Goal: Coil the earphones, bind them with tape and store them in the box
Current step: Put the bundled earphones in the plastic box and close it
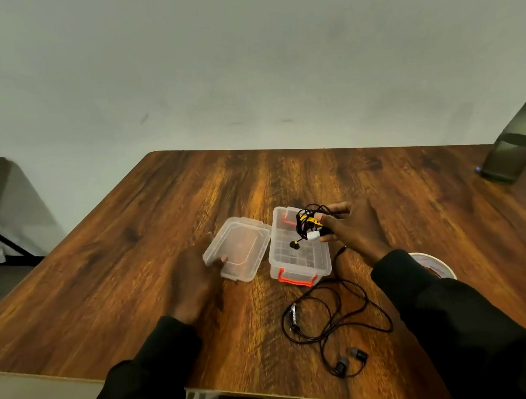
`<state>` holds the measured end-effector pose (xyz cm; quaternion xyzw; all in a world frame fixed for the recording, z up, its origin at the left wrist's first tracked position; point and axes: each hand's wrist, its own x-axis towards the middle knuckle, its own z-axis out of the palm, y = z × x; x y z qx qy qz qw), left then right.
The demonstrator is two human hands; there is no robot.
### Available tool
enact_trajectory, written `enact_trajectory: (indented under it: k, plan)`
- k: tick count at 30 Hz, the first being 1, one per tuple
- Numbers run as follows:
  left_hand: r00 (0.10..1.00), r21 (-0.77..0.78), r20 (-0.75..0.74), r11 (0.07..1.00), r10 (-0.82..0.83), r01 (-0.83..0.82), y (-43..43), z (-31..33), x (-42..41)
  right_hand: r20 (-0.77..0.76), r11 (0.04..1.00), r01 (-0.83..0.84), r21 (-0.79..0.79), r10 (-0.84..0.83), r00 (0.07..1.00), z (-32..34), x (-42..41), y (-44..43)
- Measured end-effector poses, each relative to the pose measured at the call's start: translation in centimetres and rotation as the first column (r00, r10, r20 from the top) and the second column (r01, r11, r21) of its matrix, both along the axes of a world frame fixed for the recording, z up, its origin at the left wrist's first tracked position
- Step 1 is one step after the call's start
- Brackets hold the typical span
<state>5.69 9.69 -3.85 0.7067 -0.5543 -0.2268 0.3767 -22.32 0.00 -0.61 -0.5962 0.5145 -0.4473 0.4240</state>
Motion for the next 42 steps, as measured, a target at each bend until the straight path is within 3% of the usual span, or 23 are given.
enact_trajectory:
  k: [2, 4, 8, 11, 14, 17, 20, 23, 26, 31, 32, 34, 38, 42]
  plan:
    - [0.972, -0.010, 0.232, 0.999, 0.043, -0.042, -0.2, -0.4, -1.1, -0.071, 1.000, -0.008, -0.025, 0.006, 0.997, 0.3, -0.2, -0.1]
    - [0.963, -0.031, 0.266, 0.999, -0.033, 0.042, -1.0, -0.5, -1.7, -0.126, 0.999, -0.016, -0.050, 0.010, 0.992, 0.4, -0.3, -0.1]
    - [0.908, 0.077, 0.013, 0.906, -0.418, 0.416, -2.5, 0.0, -2.7, -0.258, 0.992, -0.033, -0.121, 0.001, 0.966, 0.7, 0.0, -0.2]
    - [0.825, 0.081, 0.020, 0.823, -0.565, 0.562, -2.6, -0.5, -3.9, -0.384, 0.985, -0.032, -0.168, -0.035, 0.923, 0.8, 0.2, -0.4]
    - [0.829, 0.013, -0.042, 0.829, -0.558, 0.558, -2.4, -0.6, -5.3, -0.460, 0.981, -0.030, -0.190, -0.062, 0.886, 0.9, 0.6, -0.4]
    - [0.870, 0.015, -0.163, 0.881, -0.465, 0.473, -2.5, 0.1, -7.2, -0.457, 0.994, -0.008, -0.110, -0.043, 0.888, 1.0, 1.3, -1.0]
    - [0.907, 0.027, -0.142, 0.914, -0.396, 0.404, -2.8, 0.3, -8.0, -0.554, 0.999, 0.011, -0.052, -0.038, 0.832, 0.3, 2.2, -1.7]
    - [0.909, 0.017, -0.045, 0.909, -0.415, 0.416, -2.6, 0.3, -8.2, -0.733, 0.996, -0.025, -0.087, -0.047, 0.679, 0.7, 3.4, -1.5]
    - [0.905, 0.007, -0.037, 0.905, -0.425, 0.425, -2.3, 0.6, -8.2, -0.912, 0.987, -0.104, -0.126, -0.074, 0.404, 1.1, 4.3, -0.5]
    - [0.904, 0.009, -0.064, 0.905, -0.423, 0.425, -2.2, 0.9, -8.5, -0.993, 0.977, -0.187, -0.105, -0.113, -0.030, 0.6, 5.2, 0.6]
    - [0.904, 0.007, -0.071, 0.906, -0.422, 0.423, -2.2, 0.8, -8.6, -0.986, 0.971, -0.204, -0.125, -0.144, -0.081, 0.6, 5.1, 0.7]
    - [0.906, 0.004, -0.063, 0.908, -0.419, 0.420, -2.5, 0.4, -8.7, -0.981, 0.954, -0.246, -0.173, -0.188, -0.038, 0.6, 4.5, 0.4]
    - [0.904, 0.010, -0.099, 0.908, -0.416, 0.419, -2.5, 0.6, -8.8, -0.952, 0.946, -0.238, -0.222, -0.157, 0.262, 0.4, 3.1, -0.7]
    - [0.905, 0.012, -0.123, 0.911, -0.408, 0.413, -2.3, 0.9, -8.5, -0.923, 0.937, -0.263, -0.231, -0.125, 0.364, -0.1, 2.0, -1.3]
